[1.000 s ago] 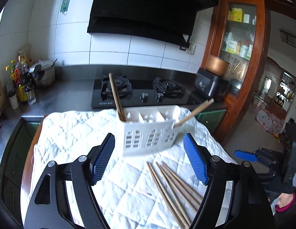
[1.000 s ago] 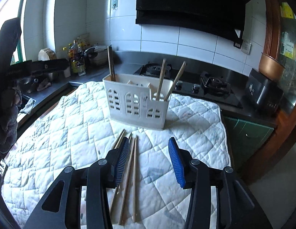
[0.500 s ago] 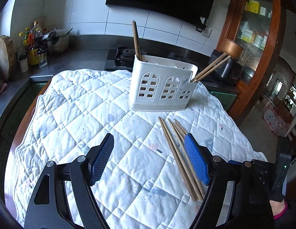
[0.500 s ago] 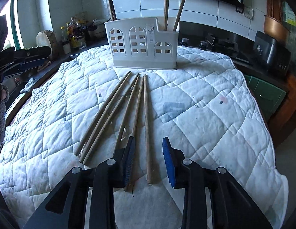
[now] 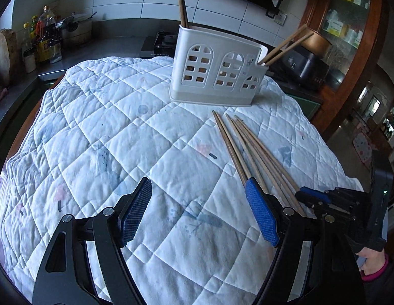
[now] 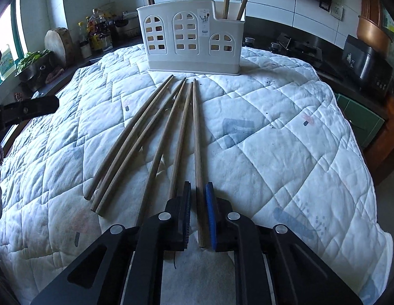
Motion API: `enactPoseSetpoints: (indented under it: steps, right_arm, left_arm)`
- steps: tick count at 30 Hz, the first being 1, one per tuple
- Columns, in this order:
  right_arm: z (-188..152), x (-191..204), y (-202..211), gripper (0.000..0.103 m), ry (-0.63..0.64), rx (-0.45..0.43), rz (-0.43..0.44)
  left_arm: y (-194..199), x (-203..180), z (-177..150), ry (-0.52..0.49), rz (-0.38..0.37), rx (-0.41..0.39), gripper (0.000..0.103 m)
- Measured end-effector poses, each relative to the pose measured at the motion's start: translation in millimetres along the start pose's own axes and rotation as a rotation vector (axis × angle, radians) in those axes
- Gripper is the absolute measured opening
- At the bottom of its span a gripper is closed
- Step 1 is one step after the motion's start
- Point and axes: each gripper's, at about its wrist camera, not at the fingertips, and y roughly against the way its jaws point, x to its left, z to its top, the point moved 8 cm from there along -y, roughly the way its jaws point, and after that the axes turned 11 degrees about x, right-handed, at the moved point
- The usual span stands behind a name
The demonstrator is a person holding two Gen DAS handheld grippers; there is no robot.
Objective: Organize utensils
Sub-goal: 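Grasp a third wooden chopstick with the left gripper while the right gripper grasps one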
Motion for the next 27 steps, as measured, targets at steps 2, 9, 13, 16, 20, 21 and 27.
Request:
enactPoseSetpoints:
  steps: [2,9,13,16,20,21,27]
  right_arm:
    - [0.0,-1.4,-0.9,0.007,-0.005,0.001,-0.003]
    - [-0.3,-3.9,0.9,0.007,-0.020,-0.007,0.007]
    - [-0.6,-5.6,2.3,0.007,-0.034,-0.015,0.021]
    - [-0.6,-7.0,3.5,0.007,-0.044,-0.020,0.032]
    - [-1.0,-7.5,4.1,0.007,-0.053,-0.023,0.045]
    - [-0.9,-7.7,4.2,0.007,-0.055,-0.024,0.048]
    - [-0.8,-9.0,6.0,0.007,-0.061,-0.029,0.061]
  left_arm:
    - [-7.1,-7.5,-5.0,-0.007,0.003,0.021,0.074]
    - [-25.4,-27.7,-13.6,0.000,0.023,0.070,0.070]
    - [-36.4,-38.7,-16.4,-0.007,0.041,0.101,0.063]
    - [-44.4,-45.0,-18.6,-0.017,0.056,0.122,0.060]
    - [-51.3,-51.6,-20.2,-0.031,0.076,0.136,0.057]
    - [-53.0,-52.8,-20.3,-0.036,0.083,0.140,0.056]
    - [-59.8,-53.2,-20.2,-0.037,0.112,0.153,0.055]
